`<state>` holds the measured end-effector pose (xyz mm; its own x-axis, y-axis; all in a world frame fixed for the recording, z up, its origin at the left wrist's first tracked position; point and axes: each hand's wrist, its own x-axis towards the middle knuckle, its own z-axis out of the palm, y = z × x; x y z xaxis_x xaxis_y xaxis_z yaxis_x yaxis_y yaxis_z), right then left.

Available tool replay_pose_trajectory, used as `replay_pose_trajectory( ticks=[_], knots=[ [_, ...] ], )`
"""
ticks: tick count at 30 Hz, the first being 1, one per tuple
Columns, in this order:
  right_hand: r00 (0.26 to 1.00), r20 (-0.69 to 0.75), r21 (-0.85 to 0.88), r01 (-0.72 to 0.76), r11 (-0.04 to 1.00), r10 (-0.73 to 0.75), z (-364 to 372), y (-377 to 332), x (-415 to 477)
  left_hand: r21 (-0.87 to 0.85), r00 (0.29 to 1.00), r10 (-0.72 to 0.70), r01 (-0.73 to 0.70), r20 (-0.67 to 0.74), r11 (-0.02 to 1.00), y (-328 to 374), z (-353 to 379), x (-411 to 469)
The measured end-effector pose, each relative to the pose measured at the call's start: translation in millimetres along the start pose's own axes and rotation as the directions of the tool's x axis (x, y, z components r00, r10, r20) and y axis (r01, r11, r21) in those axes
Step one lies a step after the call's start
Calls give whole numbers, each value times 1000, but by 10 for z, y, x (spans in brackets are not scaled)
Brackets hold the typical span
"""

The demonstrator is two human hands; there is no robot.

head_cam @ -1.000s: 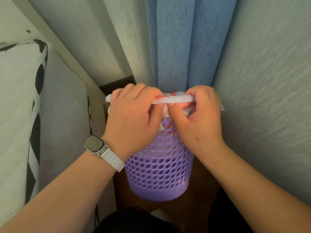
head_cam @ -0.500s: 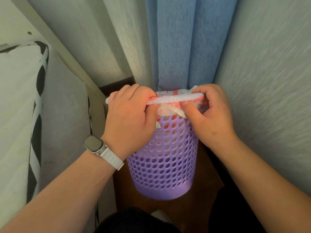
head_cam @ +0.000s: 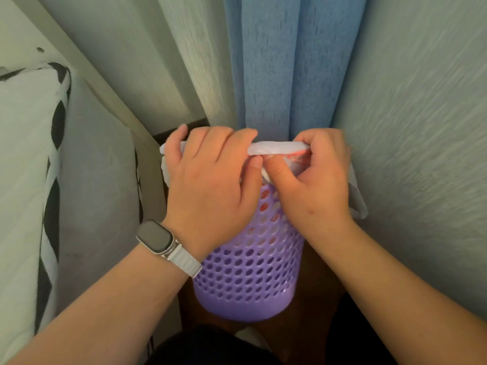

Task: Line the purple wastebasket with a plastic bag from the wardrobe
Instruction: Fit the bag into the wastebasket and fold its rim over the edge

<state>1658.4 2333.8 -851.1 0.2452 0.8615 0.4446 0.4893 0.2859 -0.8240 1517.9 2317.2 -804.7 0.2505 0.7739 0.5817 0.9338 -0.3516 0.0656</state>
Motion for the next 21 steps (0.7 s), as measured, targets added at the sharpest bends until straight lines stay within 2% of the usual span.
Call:
replay_pose_trajectory(
  ticks=[8,14,19,21],
  knots=[
    [996,85,7,12,1000,-13,4,30,-28,-13,998,-58,58,28,998,-105,34,24],
    [999,28,40,34,999,-35,-69,240,67,-104,995,-91,95,39,990,-197,44,42],
    [993,26,230,-114,966,111,-28,265,52,-156,995,-97,98,14,983,-178,56,31],
    [990,26,222,-140,965,138,-18,238,33,-168,995,-101,101,6,981,-170,52,29]
  ],
)
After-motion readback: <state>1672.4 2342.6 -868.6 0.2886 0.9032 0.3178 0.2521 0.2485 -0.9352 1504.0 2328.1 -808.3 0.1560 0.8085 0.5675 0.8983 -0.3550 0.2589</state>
